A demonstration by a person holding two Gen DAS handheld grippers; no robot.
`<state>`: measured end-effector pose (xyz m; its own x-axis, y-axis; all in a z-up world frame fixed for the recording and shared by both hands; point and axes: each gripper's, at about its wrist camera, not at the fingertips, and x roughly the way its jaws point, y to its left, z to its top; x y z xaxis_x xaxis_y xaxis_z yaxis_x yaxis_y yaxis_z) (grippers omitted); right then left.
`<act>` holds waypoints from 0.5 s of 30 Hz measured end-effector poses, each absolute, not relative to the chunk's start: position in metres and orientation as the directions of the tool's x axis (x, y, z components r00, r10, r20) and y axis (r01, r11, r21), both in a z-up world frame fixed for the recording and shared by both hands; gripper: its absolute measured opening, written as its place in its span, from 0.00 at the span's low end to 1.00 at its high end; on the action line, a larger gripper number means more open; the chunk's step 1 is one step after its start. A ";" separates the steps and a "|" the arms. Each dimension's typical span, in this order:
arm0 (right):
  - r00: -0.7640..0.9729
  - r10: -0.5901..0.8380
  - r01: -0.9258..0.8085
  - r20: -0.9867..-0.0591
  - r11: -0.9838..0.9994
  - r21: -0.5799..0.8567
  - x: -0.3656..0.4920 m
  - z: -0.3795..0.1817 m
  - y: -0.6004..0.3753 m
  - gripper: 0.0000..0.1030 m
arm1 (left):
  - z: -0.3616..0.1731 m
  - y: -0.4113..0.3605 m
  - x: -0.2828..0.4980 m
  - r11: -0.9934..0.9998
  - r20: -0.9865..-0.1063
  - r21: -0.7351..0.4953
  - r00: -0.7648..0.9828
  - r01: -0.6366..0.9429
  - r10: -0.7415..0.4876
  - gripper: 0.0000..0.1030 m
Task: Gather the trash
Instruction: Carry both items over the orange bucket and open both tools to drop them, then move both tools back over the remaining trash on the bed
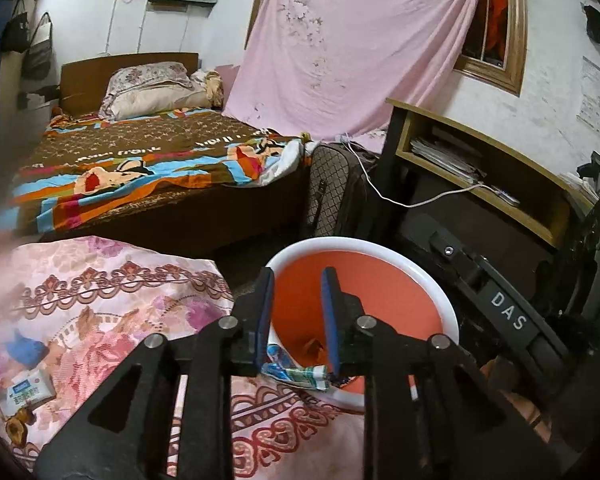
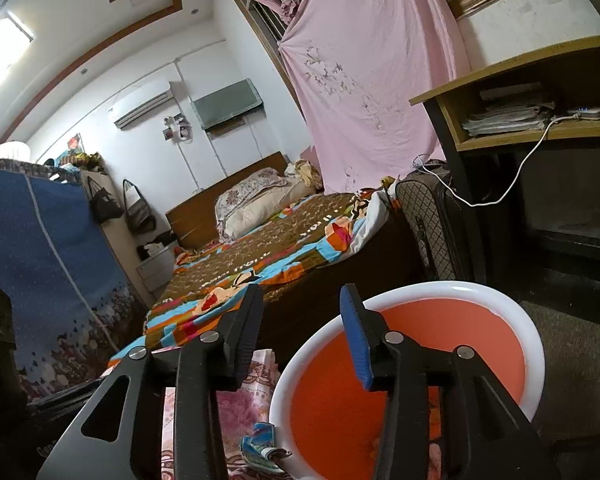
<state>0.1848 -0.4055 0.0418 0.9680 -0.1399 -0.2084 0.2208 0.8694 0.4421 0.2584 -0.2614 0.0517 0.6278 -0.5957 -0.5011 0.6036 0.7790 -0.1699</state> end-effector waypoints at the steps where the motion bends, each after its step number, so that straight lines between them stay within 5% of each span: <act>1: 0.969 -0.141 0.219 -0.204 0.871 0.439 0.185 0.043 -0.405 0.41 | 0.052 -0.260 0.259 0.783 -0.499 -0.169 0.634 0.599 -0.592 0.14; 10: 0.975 -0.148 0.205 -0.168 0.893 0.401 0.183 0.050 -0.396 0.49 | 0.060 -0.233 0.259 0.835 -0.463 -0.158 0.708 0.526 -0.534 0.34; 15: 0.980 -0.140 0.183 -0.138 0.907 0.380 0.184 0.053 -0.389 0.73 | 0.065 -0.210 0.256 0.870 -0.431 -0.168 0.759 0.465 -0.488 0.45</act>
